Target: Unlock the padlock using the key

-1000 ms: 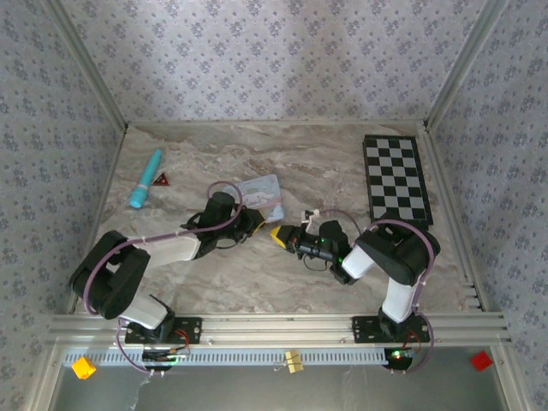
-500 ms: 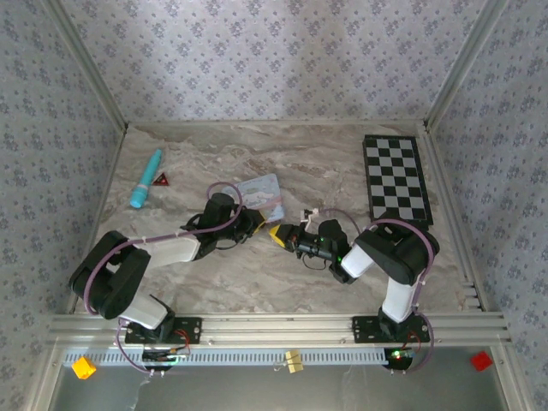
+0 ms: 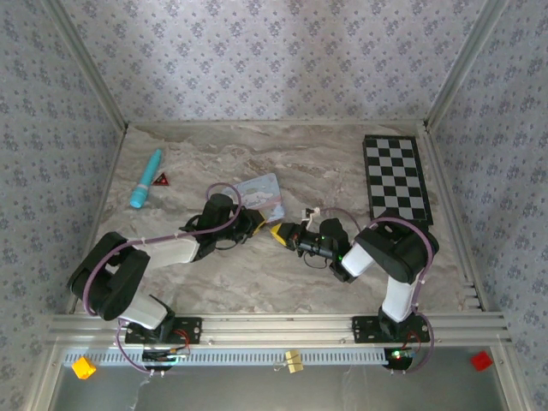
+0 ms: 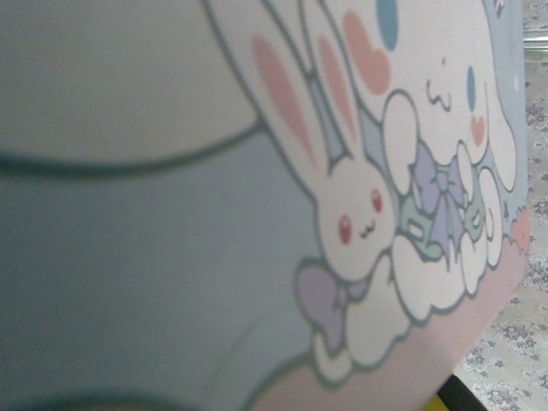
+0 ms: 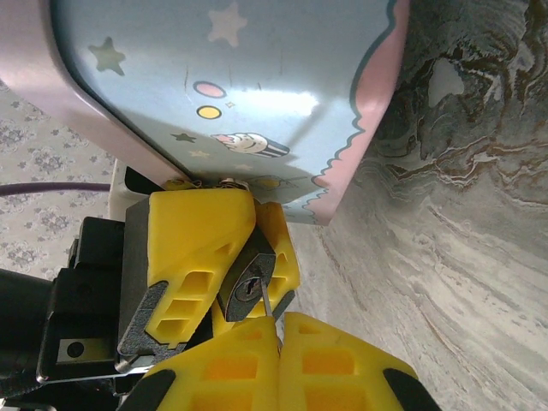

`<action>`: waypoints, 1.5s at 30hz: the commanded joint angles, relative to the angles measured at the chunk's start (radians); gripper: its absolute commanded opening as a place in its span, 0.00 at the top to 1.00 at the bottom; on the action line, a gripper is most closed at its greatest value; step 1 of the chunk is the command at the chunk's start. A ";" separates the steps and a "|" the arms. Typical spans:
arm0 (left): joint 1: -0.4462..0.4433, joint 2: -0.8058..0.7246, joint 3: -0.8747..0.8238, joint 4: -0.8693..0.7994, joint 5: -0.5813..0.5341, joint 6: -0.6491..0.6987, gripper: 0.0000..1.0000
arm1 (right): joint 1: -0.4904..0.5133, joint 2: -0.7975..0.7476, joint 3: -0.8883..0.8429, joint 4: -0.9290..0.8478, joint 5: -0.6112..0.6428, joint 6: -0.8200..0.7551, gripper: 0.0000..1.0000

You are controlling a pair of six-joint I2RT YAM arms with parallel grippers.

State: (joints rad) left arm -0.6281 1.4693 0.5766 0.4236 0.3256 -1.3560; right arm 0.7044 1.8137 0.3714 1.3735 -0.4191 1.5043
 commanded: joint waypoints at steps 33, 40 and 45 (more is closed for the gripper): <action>0.006 -0.014 -0.003 0.093 0.032 -0.008 1.00 | -0.022 -0.017 0.036 0.024 -0.035 0.022 1.00; 0.005 -0.007 -0.010 0.113 0.029 -0.012 1.00 | -0.019 -0.022 0.037 0.024 -0.042 0.024 1.00; 0.007 -0.004 -0.009 0.119 0.024 -0.015 1.00 | -0.010 -0.026 0.033 0.024 -0.040 0.023 1.00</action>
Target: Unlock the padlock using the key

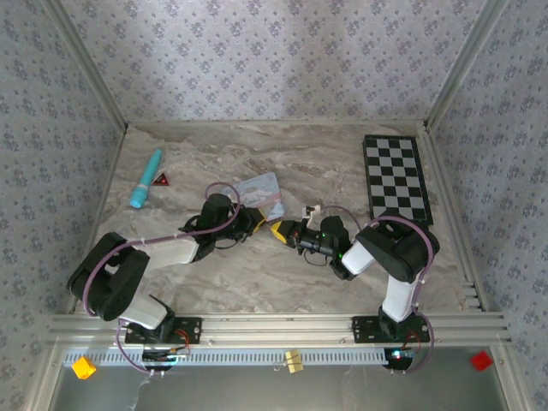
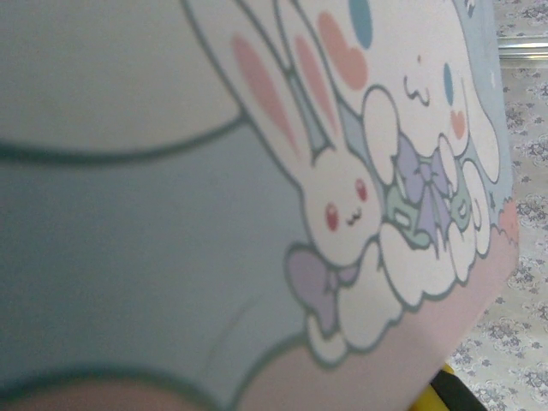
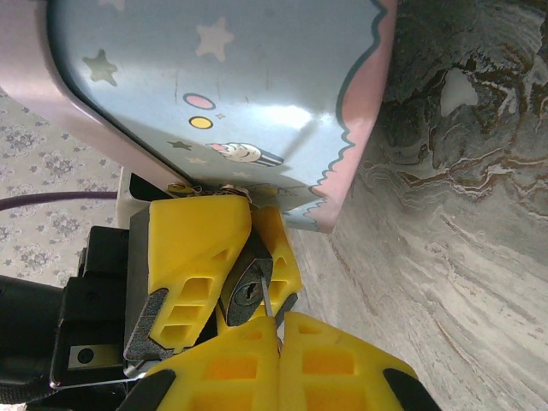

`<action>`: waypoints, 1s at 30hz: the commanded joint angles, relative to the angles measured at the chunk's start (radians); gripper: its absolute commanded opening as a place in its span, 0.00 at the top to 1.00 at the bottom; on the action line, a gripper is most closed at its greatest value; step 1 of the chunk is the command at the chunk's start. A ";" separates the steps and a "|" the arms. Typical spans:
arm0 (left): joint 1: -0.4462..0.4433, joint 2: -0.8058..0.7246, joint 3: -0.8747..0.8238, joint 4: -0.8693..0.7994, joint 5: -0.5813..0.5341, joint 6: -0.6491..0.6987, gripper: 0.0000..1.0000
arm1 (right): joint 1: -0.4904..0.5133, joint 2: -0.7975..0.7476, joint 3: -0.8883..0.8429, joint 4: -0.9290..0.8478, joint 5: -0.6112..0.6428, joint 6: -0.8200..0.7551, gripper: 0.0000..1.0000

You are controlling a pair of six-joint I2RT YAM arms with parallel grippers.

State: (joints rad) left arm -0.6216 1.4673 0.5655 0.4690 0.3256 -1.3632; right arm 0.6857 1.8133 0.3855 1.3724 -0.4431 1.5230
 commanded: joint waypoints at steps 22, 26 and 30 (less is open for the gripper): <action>0.000 -0.004 0.005 0.085 0.031 -0.016 1.00 | 0.011 -0.039 0.010 0.025 0.005 -0.005 1.00; -0.005 -0.015 -0.003 0.090 0.030 -0.027 1.00 | 0.008 -0.042 0.009 0.025 0.012 -0.008 1.00; -0.016 -0.030 -0.006 0.107 0.029 -0.045 1.00 | 0.002 -0.037 0.011 0.024 0.017 -0.005 1.00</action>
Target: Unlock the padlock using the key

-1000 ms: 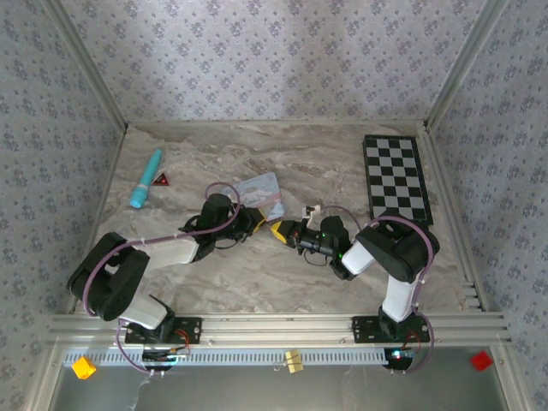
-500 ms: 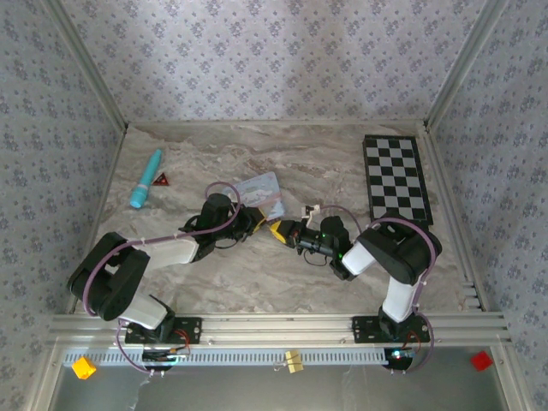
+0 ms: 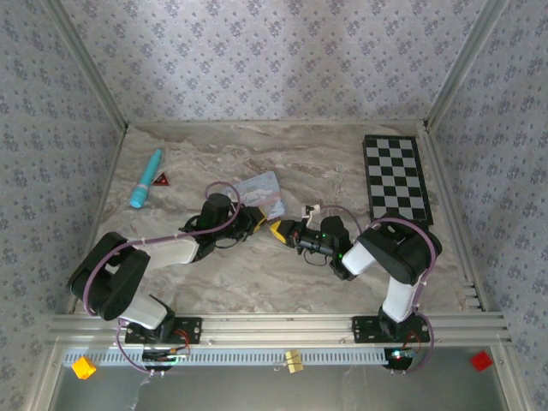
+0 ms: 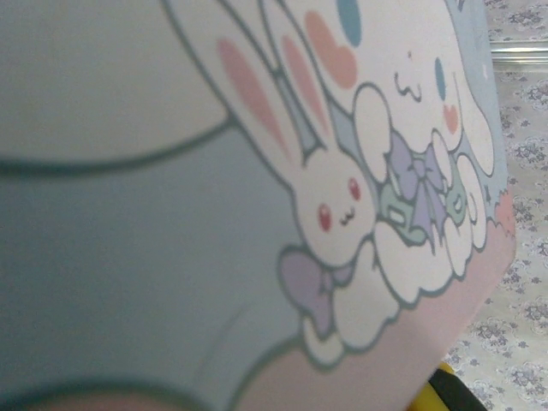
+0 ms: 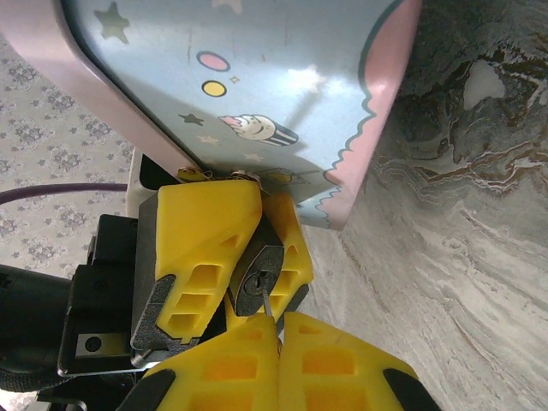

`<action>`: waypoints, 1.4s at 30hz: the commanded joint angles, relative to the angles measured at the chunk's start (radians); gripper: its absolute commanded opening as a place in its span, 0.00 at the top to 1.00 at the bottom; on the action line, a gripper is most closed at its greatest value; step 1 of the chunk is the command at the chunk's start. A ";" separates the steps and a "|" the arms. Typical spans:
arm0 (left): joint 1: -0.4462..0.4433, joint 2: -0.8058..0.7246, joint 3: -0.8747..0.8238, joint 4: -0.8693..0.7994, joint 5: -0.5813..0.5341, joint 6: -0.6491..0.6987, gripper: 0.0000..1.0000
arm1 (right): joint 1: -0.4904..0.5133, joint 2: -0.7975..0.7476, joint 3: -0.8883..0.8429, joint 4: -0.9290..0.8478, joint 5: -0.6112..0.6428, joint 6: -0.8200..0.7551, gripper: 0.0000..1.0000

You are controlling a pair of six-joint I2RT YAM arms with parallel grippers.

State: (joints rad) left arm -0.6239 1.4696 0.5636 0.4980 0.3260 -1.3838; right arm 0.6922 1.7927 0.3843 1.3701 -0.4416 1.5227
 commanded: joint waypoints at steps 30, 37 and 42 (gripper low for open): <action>-0.067 -0.039 -0.007 0.161 0.016 -0.045 1.00 | -0.008 -0.012 0.063 0.027 0.029 0.054 1.00; -0.087 -0.033 0.009 0.162 0.013 -0.050 1.00 | 0.007 -0.012 0.104 0.027 0.006 0.050 1.00; -0.092 -0.023 0.013 0.169 0.015 -0.052 1.00 | 0.012 -0.013 0.108 0.027 0.000 0.045 1.00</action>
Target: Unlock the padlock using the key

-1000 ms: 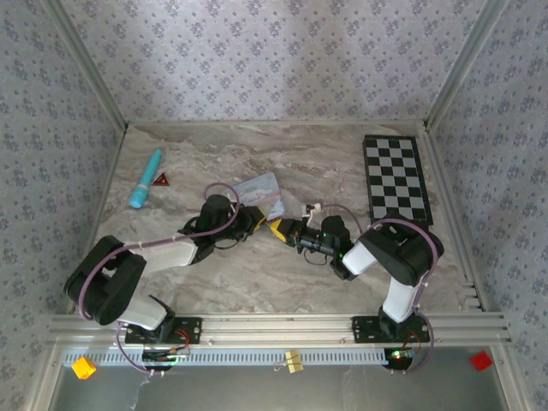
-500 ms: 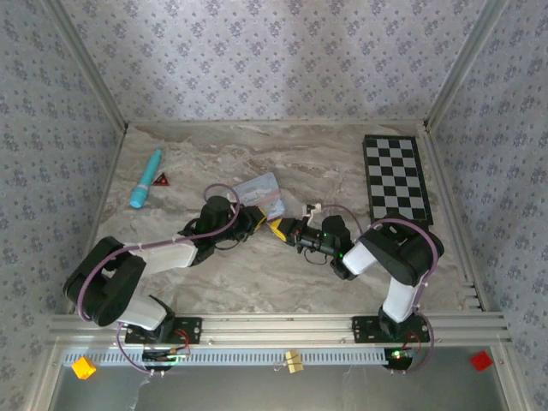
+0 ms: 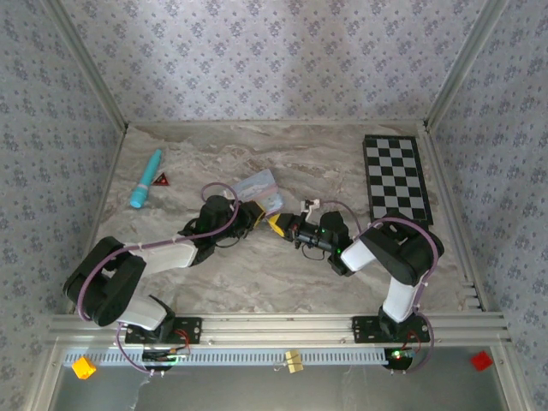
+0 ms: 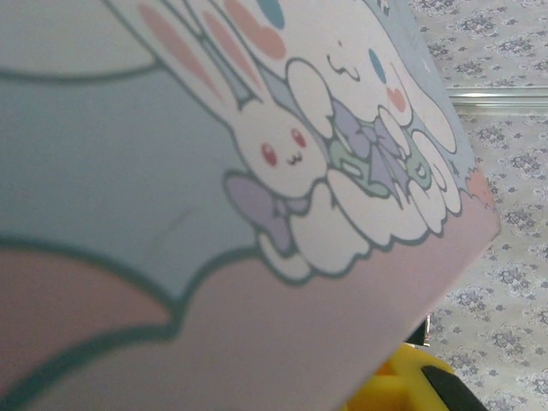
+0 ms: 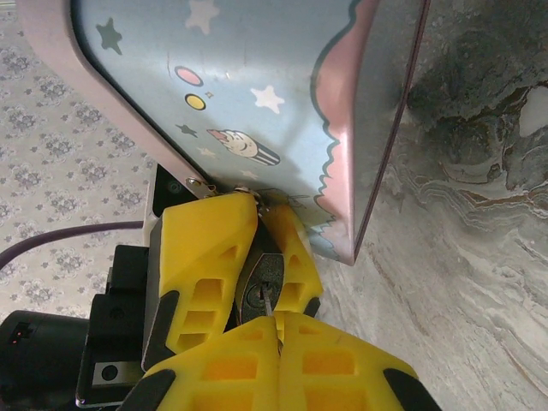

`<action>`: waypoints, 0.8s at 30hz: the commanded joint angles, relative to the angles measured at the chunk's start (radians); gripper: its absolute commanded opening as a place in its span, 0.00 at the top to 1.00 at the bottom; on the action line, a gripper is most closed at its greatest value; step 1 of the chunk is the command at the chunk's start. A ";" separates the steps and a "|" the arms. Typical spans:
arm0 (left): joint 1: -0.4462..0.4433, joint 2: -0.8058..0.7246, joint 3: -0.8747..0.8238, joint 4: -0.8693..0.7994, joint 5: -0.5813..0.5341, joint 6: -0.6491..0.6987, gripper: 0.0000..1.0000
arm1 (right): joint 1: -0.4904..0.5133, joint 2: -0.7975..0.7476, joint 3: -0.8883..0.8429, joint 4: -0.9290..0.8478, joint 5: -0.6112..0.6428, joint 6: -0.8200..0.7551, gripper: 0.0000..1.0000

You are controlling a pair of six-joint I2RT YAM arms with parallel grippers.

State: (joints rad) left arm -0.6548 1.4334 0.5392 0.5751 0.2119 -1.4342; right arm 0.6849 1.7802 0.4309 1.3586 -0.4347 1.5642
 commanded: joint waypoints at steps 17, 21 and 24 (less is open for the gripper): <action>-0.087 0.070 0.063 0.034 0.129 0.035 1.00 | 0.035 0.004 0.055 0.037 0.005 -0.030 1.00; -0.091 0.081 0.065 0.014 0.120 0.040 1.00 | 0.037 -0.004 0.042 0.037 0.020 -0.048 1.00; -0.090 0.076 0.065 -0.025 0.105 0.055 0.98 | 0.033 -0.002 0.018 0.036 0.031 -0.061 1.00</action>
State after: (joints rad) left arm -0.6792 1.5074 0.5739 0.5602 0.1871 -1.4067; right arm 0.7036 1.7836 0.4297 1.3121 -0.4274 1.5444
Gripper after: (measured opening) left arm 0.167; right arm 0.049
